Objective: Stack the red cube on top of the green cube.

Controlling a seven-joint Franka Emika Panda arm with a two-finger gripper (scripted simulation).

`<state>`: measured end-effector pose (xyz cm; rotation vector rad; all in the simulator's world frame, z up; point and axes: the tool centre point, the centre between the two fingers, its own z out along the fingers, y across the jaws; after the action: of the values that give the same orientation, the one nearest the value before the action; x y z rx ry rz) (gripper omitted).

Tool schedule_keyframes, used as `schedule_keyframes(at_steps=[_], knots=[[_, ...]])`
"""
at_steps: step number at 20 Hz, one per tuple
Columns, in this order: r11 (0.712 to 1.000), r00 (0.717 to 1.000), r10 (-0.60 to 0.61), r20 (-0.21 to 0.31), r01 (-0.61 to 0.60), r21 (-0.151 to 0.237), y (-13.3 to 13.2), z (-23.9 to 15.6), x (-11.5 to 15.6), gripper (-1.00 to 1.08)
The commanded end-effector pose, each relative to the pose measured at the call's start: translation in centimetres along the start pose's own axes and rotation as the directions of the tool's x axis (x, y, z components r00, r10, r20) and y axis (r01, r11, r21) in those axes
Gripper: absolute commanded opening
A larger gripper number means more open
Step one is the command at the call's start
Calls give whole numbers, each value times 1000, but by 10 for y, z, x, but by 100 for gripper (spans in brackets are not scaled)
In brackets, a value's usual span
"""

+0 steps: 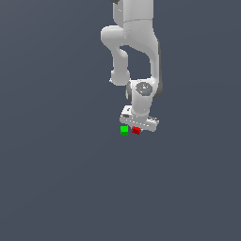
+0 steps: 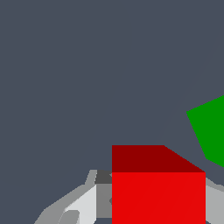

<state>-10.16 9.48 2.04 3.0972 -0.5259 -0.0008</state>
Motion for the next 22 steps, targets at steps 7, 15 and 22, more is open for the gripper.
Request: schedule_keyframes(at_steps=[7, 15, 22], knots=[[1000, 1000, 0, -1, 0, 0, 0, 0, 0, -100], [1000, 1000, -1, -1, 1, 0, 0, -9, 0, -100], [1000, 1000, -1, -1, 1, 0, 0, -44, -1, -100]])
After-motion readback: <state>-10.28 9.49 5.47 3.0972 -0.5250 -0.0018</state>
